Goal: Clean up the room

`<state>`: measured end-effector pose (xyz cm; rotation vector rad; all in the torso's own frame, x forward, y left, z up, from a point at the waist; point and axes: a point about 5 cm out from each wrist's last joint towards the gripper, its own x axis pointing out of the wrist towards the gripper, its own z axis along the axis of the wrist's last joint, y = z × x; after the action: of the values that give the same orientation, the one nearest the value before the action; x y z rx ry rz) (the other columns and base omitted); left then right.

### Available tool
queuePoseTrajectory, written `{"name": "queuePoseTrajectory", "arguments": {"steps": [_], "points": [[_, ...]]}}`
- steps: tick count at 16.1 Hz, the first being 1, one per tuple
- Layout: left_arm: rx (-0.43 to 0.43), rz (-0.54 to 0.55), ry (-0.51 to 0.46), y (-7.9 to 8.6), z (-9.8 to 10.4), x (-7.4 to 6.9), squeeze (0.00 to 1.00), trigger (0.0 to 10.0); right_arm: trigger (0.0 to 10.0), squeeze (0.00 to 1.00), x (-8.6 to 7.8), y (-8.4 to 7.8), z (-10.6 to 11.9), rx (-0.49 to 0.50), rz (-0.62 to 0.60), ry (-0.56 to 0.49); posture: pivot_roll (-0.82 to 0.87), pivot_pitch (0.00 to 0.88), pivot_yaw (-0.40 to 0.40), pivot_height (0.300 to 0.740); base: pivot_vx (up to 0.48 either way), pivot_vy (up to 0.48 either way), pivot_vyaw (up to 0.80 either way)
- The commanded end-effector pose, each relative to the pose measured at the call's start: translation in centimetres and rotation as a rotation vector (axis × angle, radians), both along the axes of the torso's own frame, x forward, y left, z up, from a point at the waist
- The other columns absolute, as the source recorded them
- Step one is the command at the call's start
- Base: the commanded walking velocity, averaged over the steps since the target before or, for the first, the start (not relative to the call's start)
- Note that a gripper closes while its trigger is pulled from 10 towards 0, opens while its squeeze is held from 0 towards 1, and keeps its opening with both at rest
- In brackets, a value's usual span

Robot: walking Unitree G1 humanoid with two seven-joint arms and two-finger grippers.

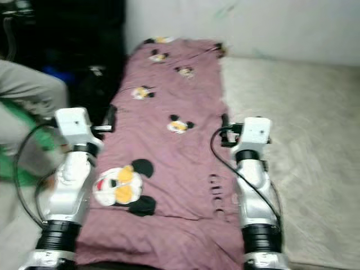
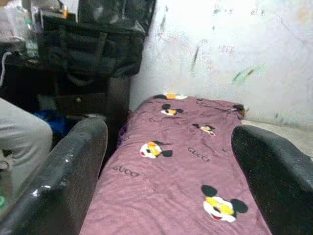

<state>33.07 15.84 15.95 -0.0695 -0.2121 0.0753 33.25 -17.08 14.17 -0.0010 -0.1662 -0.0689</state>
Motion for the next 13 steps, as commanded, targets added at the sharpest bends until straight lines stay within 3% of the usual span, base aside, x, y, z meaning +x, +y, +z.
{"name": "queuePoseTrajectory", "arguments": {"steps": [1, 10, 13], "points": [[-0.005, 0.028, 0.015, 0.85, -0.34, -0.16, 0.00, 10.0, 10.0, 0.00, 0.10, 0.65, 0.01, -0.005, 0.010, 0.008, -0.04, 0.000, -0.004, 0.740, 0.000, 0.000, 0.00], [0.002, 0.031, 0.031, 0.94, -1.09, -0.24, 0.00, 10.0, 10.0, 0.00, 0.54, 0.17, 0.00, 0.001, 0.002, 0.030, -0.04, 0.000, -0.019, 0.740, 0.000, 0.000, -0.76], [0.008, 0.024, 0.029, 0.75, -1.21, -0.29, 0.00, 10.0, 10.0, 0.00, 0.59, 0.54, 0.13, -0.012, 0.021, 0.022, -0.05, 0.000, -0.023, 0.740, 0.000, 0.000, 0.00]]}}
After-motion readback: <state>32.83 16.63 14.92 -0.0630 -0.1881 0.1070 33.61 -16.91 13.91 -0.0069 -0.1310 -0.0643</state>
